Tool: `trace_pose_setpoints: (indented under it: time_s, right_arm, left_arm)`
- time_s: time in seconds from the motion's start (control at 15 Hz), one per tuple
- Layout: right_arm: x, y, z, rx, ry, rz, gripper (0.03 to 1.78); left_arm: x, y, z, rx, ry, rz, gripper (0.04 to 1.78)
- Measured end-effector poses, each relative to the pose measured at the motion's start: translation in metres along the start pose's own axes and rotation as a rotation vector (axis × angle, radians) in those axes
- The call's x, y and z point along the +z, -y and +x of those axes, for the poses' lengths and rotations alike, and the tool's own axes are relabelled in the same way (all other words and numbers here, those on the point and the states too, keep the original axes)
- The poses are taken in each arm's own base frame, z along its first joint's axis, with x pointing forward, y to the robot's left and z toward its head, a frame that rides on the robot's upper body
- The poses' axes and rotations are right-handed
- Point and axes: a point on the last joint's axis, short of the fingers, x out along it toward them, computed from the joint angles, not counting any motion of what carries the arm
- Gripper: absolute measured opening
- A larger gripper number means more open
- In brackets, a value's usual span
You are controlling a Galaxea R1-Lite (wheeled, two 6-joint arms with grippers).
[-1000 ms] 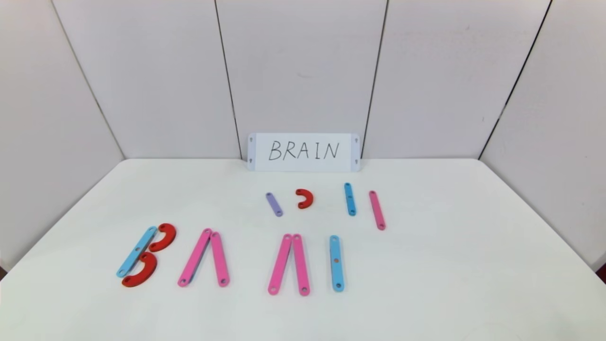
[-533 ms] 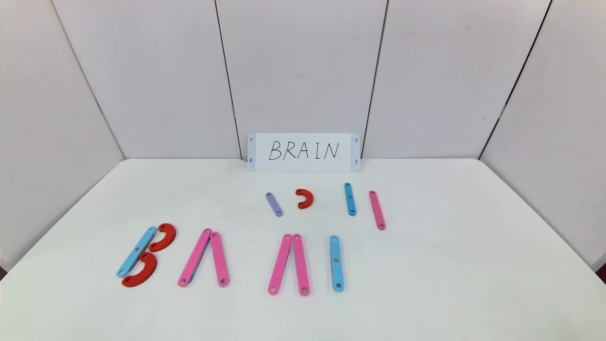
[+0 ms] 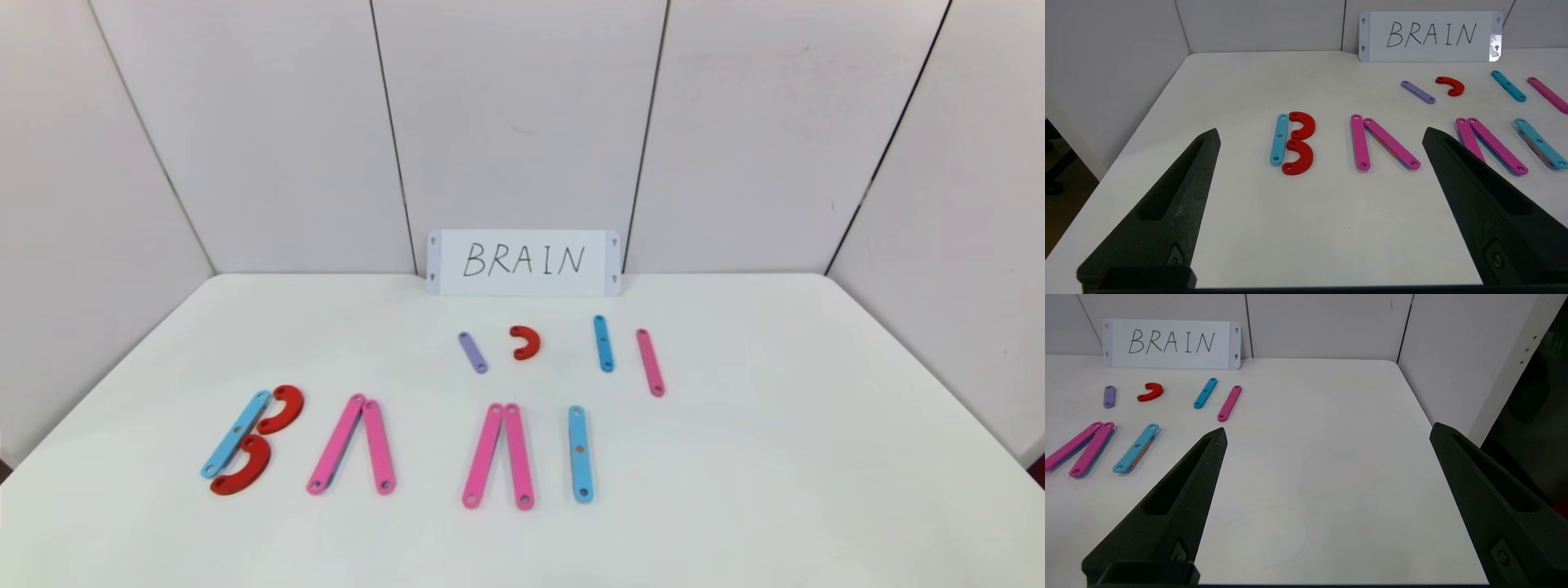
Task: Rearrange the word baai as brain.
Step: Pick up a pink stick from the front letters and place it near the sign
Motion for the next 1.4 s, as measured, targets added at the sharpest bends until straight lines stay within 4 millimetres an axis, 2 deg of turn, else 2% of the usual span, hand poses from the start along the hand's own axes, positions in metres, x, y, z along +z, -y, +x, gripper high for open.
trace_pose_setpoints:
  time_s: [0.2, 0.33, 0.53, 0.73, 1.0, 1.2, 1.4]
  right_arm:
    - [0.042, 0.000, 0.008, 0.018, -0.026, 0.000, 1.73]
    - [0.070, -0.001, 0.023, 0.025, -0.050, 0.001, 1.74]
    - [0.109, -0.001, 0.055, 0.070, -0.094, 0.004, 1.73]
    - [0.136, -0.003, 0.096, 0.137, -0.157, 0.013, 1.74]
    - [0.146, -0.006, 0.168, 0.254, -0.297, 0.043, 1.74]
    - [0.139, -0.011, 0.217, 0.320, -0.398, 0.064, 1.74]
    - [0.130, -0.020, 0.258, 0.395, -0.465, 0.077, 1.74]
  left_arm:
    - [0.028, 0.000, 0.016, -0.003, -0.049, 0.000, 1.74]
    - [0.047, 0.000, 0.033, -0.005, -0.089, 0.001, 1.74]
    - [0.080, 0.002, 0.066, -0.039, -0.139, 0.000, 1.74]
    - [0.109, 0.003, 0.105, -0.100, -0.186, -0.002, 1.74]
    - [0.133, 0.005, 0.165, -0.171, -0.349, -0.010, 1.74]
    - [0.124, 0.006, 0.204, -0.230, -0.548, 0.050, 1.74]
    - [0.108, 0.008, 0.241, -0.257, -0.677, 0.087, 1.74]
